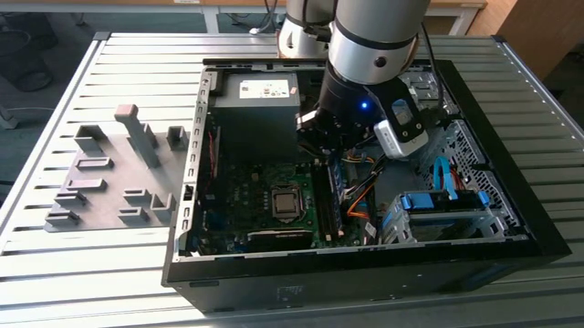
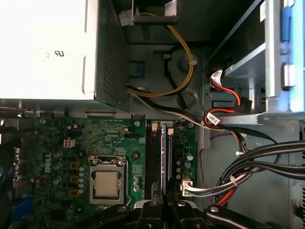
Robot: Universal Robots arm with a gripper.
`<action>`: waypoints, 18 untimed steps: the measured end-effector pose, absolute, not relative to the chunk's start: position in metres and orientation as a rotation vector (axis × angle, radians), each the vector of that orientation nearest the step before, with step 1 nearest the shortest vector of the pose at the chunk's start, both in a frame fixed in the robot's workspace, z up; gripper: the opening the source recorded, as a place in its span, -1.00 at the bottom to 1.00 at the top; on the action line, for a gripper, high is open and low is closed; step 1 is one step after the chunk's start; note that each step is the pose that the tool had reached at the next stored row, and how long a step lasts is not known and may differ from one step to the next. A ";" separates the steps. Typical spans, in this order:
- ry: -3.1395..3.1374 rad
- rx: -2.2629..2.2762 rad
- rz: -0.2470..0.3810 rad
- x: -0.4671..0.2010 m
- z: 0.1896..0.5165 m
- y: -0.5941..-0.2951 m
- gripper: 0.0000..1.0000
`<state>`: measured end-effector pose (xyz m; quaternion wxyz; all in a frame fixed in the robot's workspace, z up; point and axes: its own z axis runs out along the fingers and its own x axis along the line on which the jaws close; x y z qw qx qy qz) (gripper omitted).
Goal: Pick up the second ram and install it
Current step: 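Insert the second ram into the second slot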
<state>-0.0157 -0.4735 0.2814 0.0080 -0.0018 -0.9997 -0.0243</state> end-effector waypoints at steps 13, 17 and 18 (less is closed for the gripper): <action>-3.119 -0.006 -0.076 -0.016 0.273 -0.474 -0.72; -3.119 -0.006 -0.076 -0.017 0.272 -0.475 -0.72; -3.119 -0.006 -0.075 -0.017 0.272 -0.475 -0.72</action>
